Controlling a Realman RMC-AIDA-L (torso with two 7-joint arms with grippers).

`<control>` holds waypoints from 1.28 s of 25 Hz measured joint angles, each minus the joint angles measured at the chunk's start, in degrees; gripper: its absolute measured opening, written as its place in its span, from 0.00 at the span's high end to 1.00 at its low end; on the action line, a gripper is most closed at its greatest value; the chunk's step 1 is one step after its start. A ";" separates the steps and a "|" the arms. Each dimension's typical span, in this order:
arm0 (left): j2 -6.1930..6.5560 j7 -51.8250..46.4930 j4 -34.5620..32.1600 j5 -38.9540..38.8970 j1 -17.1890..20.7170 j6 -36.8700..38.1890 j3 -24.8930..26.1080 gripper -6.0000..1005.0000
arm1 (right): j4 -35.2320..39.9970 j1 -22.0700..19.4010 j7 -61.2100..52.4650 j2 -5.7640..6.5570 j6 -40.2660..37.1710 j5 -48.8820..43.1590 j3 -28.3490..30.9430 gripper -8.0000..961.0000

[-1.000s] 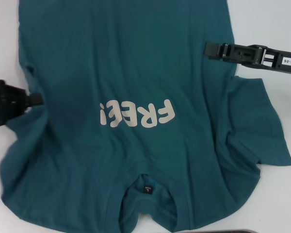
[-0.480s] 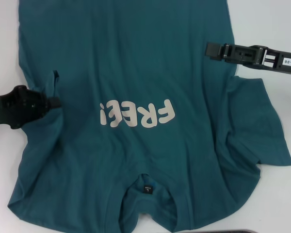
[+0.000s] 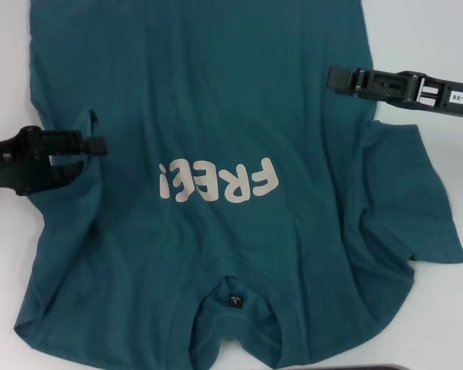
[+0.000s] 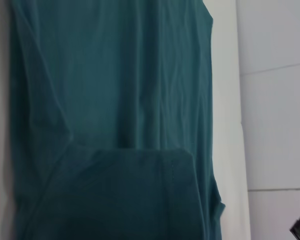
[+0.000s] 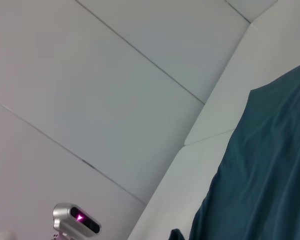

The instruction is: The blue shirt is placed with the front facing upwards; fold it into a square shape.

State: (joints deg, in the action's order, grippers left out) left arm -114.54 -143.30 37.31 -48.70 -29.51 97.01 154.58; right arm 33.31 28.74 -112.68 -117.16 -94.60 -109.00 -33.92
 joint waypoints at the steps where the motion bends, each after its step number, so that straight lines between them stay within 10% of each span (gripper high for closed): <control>1: 0.10 0.03 0.02 -0.02 -0.04 0.46 -0.05 0.65 | 0.00 0.00 0.00 0.00 0.04 0.00 0.00 0.06; 7: 0.67 0.26 0.24 -0.25 -0.18 2.29 0.00 0.55 | 0.00 0.00 0.00 0.00 0.20 0.10 0.00 0.06; 16: 0.25 2.78 -0.06 -5.18 0.18 3.37 -0.11 0.11 | -0.49 -0.07 0.00 0.00 0.32 0.01 0.00 0.06; 32: 0.07 -0.73 -0.48 -1.53 0.34 -0.71 -3.13 0.11 | -0.70 -0.18 0.00 0.00 0.29 0.03 0.00 0.06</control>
State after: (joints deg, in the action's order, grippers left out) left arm -114.47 -144.03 36.83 -50.23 -29.16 96.30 151.45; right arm 32.61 28.56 -112.68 -117.16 -94.31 -108.97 -33.92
